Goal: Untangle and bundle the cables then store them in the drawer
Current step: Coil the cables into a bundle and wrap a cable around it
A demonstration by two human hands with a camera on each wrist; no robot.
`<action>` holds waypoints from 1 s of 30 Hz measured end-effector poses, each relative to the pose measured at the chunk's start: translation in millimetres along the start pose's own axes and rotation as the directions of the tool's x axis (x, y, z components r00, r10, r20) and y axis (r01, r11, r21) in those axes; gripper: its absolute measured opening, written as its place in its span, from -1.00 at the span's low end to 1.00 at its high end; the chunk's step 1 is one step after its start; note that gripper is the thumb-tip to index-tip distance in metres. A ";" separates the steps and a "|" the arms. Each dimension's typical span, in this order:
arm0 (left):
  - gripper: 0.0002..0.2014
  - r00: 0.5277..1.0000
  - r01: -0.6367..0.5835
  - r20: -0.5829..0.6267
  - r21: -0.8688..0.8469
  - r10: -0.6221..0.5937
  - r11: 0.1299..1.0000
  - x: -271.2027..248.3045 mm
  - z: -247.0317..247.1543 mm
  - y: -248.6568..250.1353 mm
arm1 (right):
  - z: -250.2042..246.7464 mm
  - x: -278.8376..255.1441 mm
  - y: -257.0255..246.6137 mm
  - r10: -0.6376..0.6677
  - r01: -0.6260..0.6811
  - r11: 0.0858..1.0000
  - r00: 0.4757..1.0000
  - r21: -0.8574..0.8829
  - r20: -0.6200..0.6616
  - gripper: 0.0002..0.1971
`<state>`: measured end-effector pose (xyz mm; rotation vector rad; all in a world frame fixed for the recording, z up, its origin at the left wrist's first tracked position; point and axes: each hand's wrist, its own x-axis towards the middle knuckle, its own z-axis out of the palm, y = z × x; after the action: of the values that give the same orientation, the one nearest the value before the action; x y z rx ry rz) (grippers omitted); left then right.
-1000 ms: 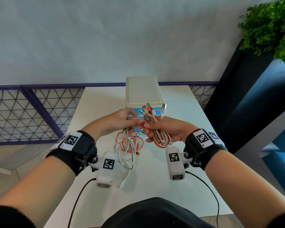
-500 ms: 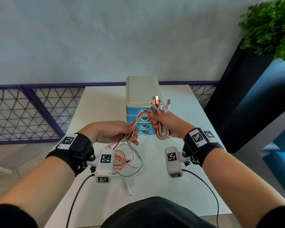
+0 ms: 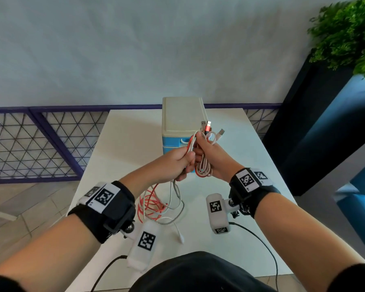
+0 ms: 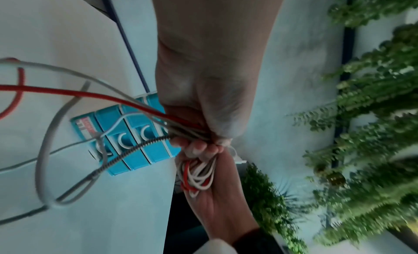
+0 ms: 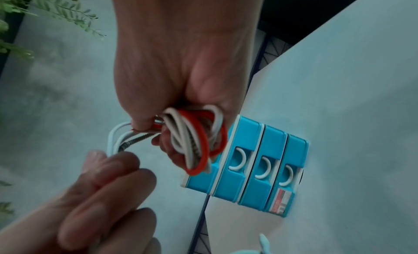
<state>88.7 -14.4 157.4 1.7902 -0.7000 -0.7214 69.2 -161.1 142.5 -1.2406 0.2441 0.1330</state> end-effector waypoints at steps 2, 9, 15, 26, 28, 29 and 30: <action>-0.76 1.000 0.021 -0.009 0.023 -0.021 1.000 2.5 4.5 2.0 | 2.8 -2.6 -3.2 0.064 -0.065 0.998 0.997 0.009 0.046 -0.33; -0.75 0.998 -0.010 -0.043 0.550 0.040 0.835 7.9 9.4 11.0 | 13.9 -12.7 -13.4 0.116 -0.106 0.981 0.992 -0.162 0.051 -0.61; -0.67 0.999 0.037 -0.033 0.640 -0.020 0.768 10.0 12.0 16.3 | 15.3 -5.9 -7.5 0.032 -0.074 0.943 0.990 -0.324 -0.134 -0.72; -0.71 0.981 -0.048 0.186 0.538 -0.063 0.841 4.1 -8.2 -11.8 | 2.0 11.9 -27.4 -0.086 0.127 0.975 0.973 0.183 -0.215 -0.76; -0.74 0.982 -0.077 0.190 0.465 -0.015 0.882 2.0 -4.4 -26.0 | 5.6 11.3 -30.0 -0.072 0.138 0.931 0.977 0.338 -0.200 -0.73; -0.76 0.981 -0.094 0.195 0.417 0.011 0.904 0.2 -2.3 -31.9 | 6.1 11.7 -32.1 -0.065 0.152 0.898 0.974 0.413 -0.216 -0.70; -0.77 0.981 -0.099 0.191 0.363 0.030 0.927 -2.7 -0.3 -39.1 | 5.8 12.3 -34.4 -0.060 0.169 0.866 0.969 0.471 -0.238 -0.67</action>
<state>92.0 -0.8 120.8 2.0468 -1.0721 -0.7511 89.7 -167.1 172.7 -0.7566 0.3664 -0.1645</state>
